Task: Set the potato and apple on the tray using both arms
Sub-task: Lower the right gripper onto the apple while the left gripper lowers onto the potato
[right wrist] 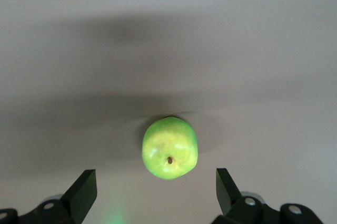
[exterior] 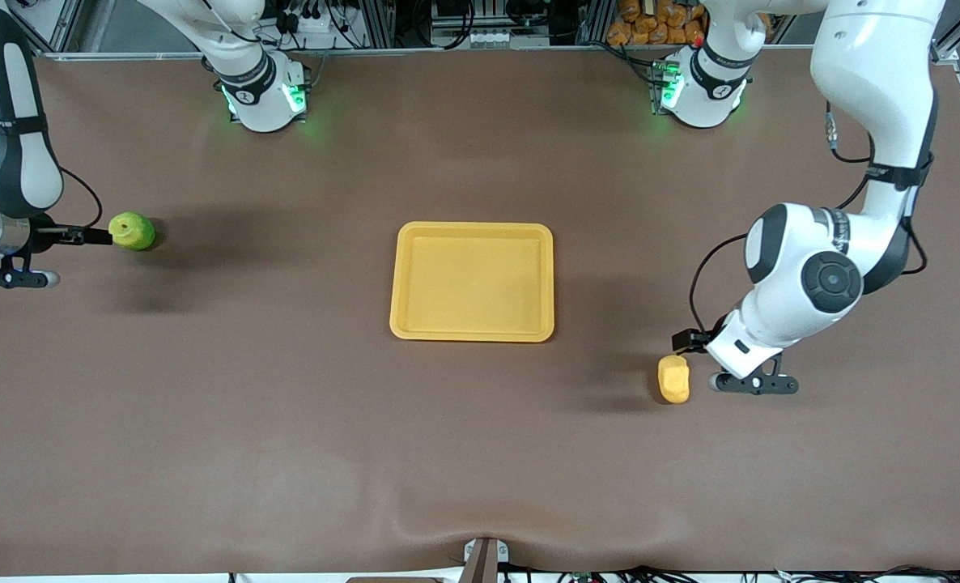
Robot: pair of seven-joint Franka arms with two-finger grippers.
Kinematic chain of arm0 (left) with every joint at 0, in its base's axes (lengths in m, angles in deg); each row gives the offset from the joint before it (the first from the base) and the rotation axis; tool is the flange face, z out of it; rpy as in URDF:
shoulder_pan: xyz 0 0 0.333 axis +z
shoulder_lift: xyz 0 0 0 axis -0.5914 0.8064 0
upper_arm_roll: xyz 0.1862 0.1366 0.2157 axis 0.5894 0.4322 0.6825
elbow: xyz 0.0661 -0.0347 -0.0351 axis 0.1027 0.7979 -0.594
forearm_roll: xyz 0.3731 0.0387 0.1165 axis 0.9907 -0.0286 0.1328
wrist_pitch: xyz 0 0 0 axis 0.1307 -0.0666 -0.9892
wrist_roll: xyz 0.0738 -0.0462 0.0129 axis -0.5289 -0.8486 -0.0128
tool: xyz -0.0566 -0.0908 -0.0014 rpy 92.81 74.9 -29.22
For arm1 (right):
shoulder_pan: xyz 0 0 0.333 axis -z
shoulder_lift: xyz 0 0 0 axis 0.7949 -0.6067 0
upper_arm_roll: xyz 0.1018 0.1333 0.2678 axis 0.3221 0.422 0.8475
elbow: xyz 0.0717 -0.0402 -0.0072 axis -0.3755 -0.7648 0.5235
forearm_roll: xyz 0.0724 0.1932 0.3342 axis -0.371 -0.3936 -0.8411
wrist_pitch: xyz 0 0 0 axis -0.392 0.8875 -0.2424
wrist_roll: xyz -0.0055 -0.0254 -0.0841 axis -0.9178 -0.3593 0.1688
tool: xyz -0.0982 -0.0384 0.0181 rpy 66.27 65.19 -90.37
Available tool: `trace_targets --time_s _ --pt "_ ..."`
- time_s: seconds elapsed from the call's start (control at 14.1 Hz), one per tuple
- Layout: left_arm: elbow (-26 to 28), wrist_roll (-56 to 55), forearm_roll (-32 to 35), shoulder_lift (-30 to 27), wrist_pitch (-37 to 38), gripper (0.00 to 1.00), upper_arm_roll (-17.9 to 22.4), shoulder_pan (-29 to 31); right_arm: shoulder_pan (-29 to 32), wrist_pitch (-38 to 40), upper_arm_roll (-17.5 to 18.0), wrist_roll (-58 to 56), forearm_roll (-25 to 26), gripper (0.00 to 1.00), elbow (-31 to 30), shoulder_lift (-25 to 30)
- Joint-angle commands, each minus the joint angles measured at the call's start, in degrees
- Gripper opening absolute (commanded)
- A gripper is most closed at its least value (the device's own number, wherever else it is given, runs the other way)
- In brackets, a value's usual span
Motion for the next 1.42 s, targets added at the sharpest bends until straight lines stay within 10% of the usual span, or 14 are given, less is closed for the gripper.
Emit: trace_targets --time_s 0.0,0.5,1.35 --pt "1.53 -2.03 0.15 1.7 -5.62 1.0 0.06 -0.36 1.42 -5.41 0.77 -0.44 1.56 1.0 -5.26 1.79" --pt "2.24 -2.56 0.15 6.27 -14.24 0.96 0.06 -1.15 3.53 -10.6 0.77 -0.44 3.14 1.0 -8.78 1.44" --pt "2.24 -2.39 0.15 9.96 -20.32 0.56 0.32 -1.07 5.81 -17.91 0.77 -0.44 3.49 1.0 -14.32 0.82"
